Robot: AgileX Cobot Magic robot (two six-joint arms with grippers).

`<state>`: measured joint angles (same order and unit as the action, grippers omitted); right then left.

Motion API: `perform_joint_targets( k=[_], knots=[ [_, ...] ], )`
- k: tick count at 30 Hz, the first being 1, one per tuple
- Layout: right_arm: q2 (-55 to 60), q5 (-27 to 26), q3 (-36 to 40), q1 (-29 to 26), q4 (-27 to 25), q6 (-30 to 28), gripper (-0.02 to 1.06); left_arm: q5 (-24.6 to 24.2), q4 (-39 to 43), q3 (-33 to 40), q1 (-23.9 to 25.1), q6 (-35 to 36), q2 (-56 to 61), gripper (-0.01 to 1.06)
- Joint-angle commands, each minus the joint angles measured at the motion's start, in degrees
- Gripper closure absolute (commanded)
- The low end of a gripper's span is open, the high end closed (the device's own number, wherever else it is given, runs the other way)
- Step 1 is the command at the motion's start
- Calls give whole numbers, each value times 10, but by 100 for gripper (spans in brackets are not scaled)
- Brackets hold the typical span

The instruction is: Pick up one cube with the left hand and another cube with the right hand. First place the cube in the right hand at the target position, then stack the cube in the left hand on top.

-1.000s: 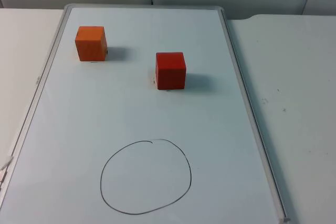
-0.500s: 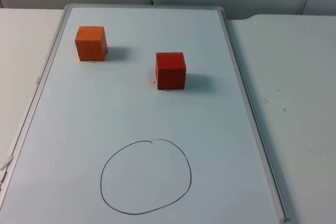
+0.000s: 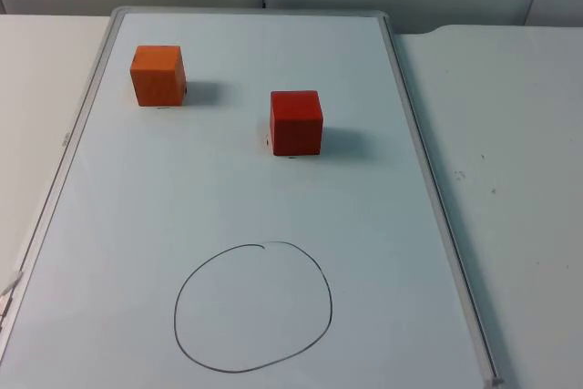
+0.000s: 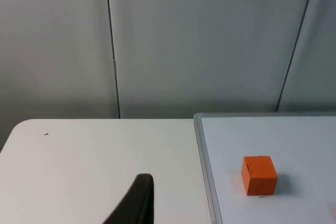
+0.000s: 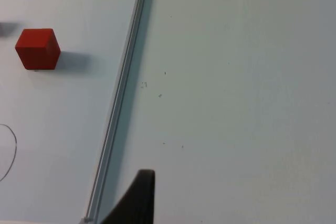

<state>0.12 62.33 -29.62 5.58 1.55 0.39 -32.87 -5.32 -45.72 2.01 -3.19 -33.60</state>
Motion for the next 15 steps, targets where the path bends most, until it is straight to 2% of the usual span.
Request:
perform_joint_targets(
  k=[1, 5, 13, 15],
  knots=[
    [-1, -6, 4, -5, -1, -4, -1, 31, -5, -18, 2, -9, -34, 0],
    [-1, -6, 4, -5, -1, -4, -1, 52, -6, -66, 2, -29, -113, 0],
    [-1, -6, 4, -5, -1, -4, -1, 52, -59, -178, -1, -98, -271, 0],
    [-1, -6, 4, -5, -1, -4, -1, 52, -66, -216, -18, -107, -330, 0]
  ],
)
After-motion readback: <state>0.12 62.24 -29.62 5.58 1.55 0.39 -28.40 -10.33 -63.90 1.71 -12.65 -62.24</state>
